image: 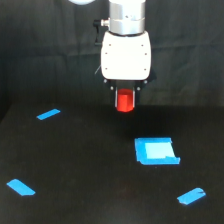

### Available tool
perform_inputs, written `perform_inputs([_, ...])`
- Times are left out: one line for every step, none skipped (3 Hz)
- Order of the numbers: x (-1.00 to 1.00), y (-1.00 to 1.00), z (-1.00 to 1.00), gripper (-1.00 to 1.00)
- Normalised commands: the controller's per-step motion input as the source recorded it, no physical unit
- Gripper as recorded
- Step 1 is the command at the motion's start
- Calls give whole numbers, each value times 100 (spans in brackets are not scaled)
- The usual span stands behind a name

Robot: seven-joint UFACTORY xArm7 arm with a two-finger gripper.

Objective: Pick up the red object from the table

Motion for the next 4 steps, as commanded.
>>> perform_inputs([-2, 10, 6, -93])
perform_inputs([0, -2, 18, -96])
perform_inputs([-1, -4, 11, -100])
perform_inputs([2, 3, 13, -95])
